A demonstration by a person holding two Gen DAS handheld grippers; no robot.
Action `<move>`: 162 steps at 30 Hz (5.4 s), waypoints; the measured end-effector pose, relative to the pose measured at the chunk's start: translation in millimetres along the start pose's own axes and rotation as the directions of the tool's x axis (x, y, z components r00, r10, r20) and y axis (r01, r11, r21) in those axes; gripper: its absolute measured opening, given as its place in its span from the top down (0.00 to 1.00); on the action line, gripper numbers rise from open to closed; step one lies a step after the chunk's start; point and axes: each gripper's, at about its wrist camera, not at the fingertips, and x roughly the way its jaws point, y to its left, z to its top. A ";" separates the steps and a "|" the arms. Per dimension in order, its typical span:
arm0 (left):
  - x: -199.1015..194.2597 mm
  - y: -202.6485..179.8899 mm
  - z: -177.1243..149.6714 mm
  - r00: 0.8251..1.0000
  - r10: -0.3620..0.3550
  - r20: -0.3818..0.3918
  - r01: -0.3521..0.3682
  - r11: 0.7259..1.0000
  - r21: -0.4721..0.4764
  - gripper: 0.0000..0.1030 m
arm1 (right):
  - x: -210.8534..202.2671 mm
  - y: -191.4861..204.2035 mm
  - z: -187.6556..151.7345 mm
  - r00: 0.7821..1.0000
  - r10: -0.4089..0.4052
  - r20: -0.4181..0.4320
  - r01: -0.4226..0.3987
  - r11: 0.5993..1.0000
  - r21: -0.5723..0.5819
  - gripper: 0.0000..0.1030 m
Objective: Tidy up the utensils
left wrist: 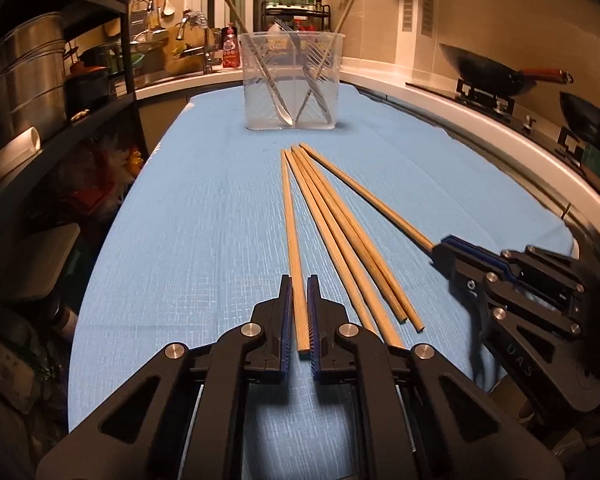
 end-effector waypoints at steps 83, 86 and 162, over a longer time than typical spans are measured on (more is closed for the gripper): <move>-69.1 2.2 0.5 0.966 0.022 0.256 -0.025 1.000 0.011 0.94 | -57.4 1.4 11.2 0.991 -0.004 0.135 0.007 1.000 -0.021 0.95; -83.6 -0.9 14.5 0.954 0.020 0.300 -0.029 0.999 0.025 0.94 | -68.2 2.6 26.0 0.985 0.000 0.175 0.004 1.000 -0.023 0.95; 27.1 38.4 372.8 0.983 -0.056 0.176 0.043 0.996 0.072 0.94 | 46.2 -62.1 396.2 0.920 -0.043 0.389 0.069 0.996 -0.053 0.95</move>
